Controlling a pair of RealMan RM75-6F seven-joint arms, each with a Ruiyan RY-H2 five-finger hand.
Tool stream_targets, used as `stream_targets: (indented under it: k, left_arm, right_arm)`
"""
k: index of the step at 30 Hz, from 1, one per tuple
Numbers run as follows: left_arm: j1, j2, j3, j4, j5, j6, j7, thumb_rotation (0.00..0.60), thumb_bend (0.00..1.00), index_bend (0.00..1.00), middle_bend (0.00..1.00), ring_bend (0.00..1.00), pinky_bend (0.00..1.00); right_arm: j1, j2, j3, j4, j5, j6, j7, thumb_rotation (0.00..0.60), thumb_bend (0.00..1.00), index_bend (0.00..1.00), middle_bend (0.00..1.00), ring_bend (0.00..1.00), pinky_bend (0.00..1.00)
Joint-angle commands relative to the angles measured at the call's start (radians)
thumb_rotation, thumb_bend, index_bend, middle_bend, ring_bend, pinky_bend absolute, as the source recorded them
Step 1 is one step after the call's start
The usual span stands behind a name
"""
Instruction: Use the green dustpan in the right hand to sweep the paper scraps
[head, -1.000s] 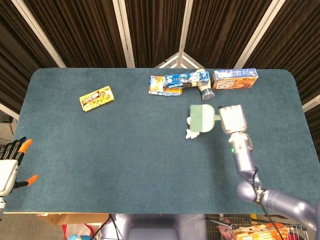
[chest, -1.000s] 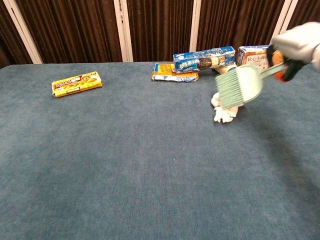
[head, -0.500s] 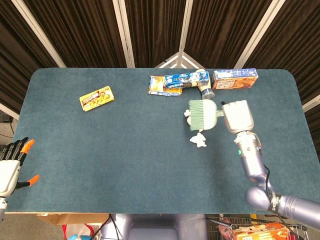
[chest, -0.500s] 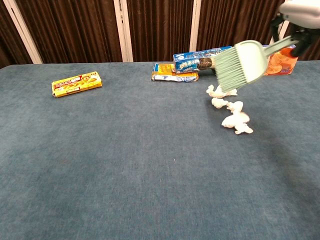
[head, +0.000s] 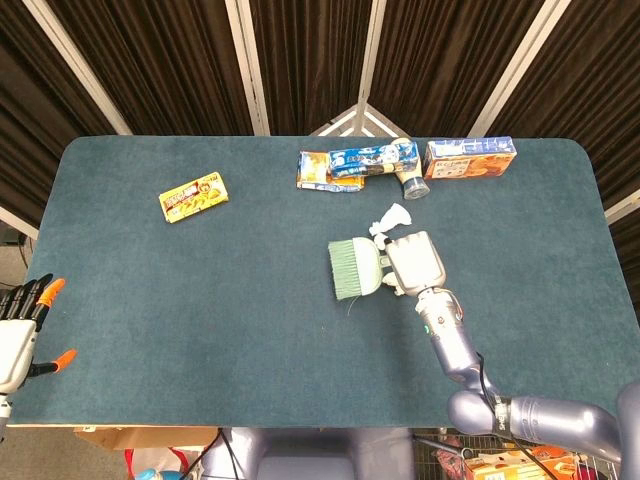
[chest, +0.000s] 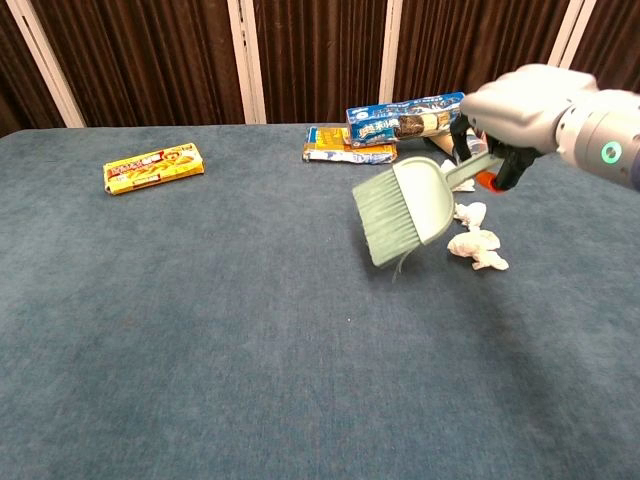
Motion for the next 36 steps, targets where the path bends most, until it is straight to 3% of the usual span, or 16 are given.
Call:
stream_targets:
  k: [1, 8, 18, 28, 36]
  left_arm:
    - [-0.001, 0.001, -0.001, 0.001, -0.003, -0.003, -0.003, 0.6, 0.05, 0.0, 0.0, 0.0, 0.0]
    - [-0.002, 0.004, 0.001, -0.003, -0.008, -0.012, -0.005, 0.6, 0.05, 0.0, 0.0, 0.0, 0.0]
    - [0.001, 0.007, 0.004, -0.013, -0.002, -0.006, -0.005, 0.6, 0.05, 0.0, 0.0, 0.0, 0.0]
    - [-0.001, 0.001, 0.003, -0.012, -0.003, -0.007, 0.008, 0.6, 0.05, 0.0, 0.0, 0.0, 0.0]
    - [-0.003, -0.002, 0.003, -0.014, -0.003, -0.01, 0.016, 0.6, 0.05, 0.0, 0.0, 0.0, 0.0]
  right_arm:
    - [0.006, -0.038, -0.03, 0.065, 0.02, -0.02, 0.0, 0.6, 0.61, 0.79, 0.96, 0.99, 1.0]
    - [-0.008, -0.032, -0.067, 0.178, 0.043, -0.032, -0.003, 0.6, 0.61, 0.79, 0.96, 0.99, 1.0]
    - [-0.042, 0.106, -0.078, 0.236, 0.09, 0.008, -0.044, 0.6, 0.61, 0.79, 0.96, 0.99, 1.0]
    - [-0.051, 0.241, -0.033, 0.129, 0.072, 0.042, 0.001, 0.6, 0.61, 0.79, 0.96, 0.99, 1.0]
    - [-0.014, 0.22, -0.011, 0.047, 0.056, 0.028, 0.008, 0.6, 0.61, 0.79, 0.96, 0.99, 1.0]
